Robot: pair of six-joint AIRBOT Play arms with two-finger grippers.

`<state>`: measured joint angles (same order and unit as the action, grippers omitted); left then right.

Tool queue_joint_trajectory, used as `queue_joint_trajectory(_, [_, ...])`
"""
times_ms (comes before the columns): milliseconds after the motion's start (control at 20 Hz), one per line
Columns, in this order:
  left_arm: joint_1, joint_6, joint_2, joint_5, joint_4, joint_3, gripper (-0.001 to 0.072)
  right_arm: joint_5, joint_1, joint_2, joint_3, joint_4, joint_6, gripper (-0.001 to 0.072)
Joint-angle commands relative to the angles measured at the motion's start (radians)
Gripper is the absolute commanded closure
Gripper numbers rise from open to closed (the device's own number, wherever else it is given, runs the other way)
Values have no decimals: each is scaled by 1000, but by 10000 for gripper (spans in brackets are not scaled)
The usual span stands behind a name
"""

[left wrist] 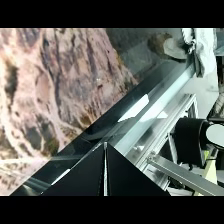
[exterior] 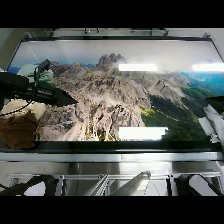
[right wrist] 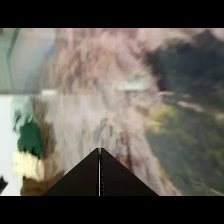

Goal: Fold the shirts.

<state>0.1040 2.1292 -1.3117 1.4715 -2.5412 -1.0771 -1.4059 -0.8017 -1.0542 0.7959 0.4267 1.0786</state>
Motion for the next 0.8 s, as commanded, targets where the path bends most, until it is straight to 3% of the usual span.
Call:
queue_joint_trajectory(0, [-27,0,1,14,0,0,687,23,122,12,-44,-142,-63,691])
queue_joint_trajectory(200, [-26,0,1,15,0,0,688,32,122,12,-44,-202,-61,691])
queue_joint_trajectory(350, [-27,0,1,16,0,0,689,-64,122,13,-45,-204,-29,691])
queue_joint_trajectory(750, [-26,-1,1,33,1,0,689,-66,122,12,-45,-204,-29,691])
